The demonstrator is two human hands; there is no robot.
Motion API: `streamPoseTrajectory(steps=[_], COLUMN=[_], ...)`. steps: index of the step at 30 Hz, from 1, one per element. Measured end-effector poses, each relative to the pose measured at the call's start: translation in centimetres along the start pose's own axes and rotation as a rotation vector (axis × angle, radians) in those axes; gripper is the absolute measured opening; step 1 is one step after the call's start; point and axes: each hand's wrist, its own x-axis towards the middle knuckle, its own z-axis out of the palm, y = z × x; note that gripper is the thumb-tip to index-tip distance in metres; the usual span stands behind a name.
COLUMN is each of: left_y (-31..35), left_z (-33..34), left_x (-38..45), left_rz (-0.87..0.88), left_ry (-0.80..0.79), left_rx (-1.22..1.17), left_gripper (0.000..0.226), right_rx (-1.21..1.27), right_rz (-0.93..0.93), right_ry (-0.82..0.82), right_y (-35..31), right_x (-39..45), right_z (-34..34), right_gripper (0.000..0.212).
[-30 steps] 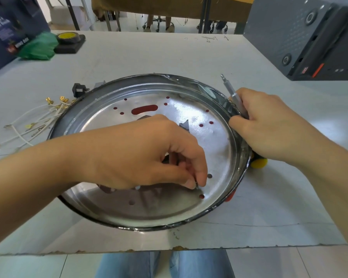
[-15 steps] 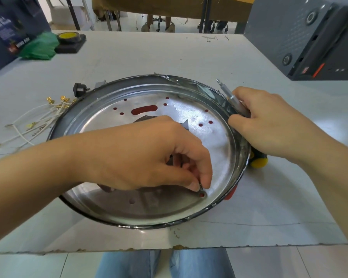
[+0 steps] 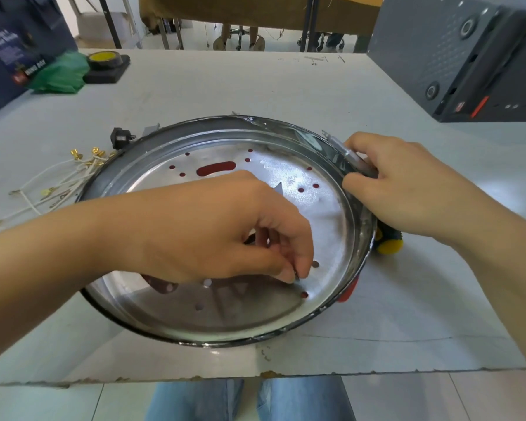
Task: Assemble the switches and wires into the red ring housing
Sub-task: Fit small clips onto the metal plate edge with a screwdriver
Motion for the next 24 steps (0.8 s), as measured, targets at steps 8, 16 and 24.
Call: streamPoseTrajectory(steps=[8, 16, 24], left_y=[-0.7, -1.3, -0.3], left_z=[0.0, 0.4, 0.5], left_x=[-0.3, -0.2, 0.2], left_rz=[-0.011, 0.027, 0.013], left_ry=[0.015, 0.068, 0.033], left_rx=[-0.014, 0.001, -0.019], left_gripper=[0.011, 0.01, 0.009], right_rx=[-0.045, -0.014, -0.004], right_rz=[-0.011, -0.044, -0.043], right_ry=[-0.023, -0.053, -0.031], right_y=[0.1, 0.1, 0.1], right_x=[0.4, 0.5, 0.5], right_z=[-0.2, -0.3, -0.2], right_gripper=[0.018, 0.017, 0.034])
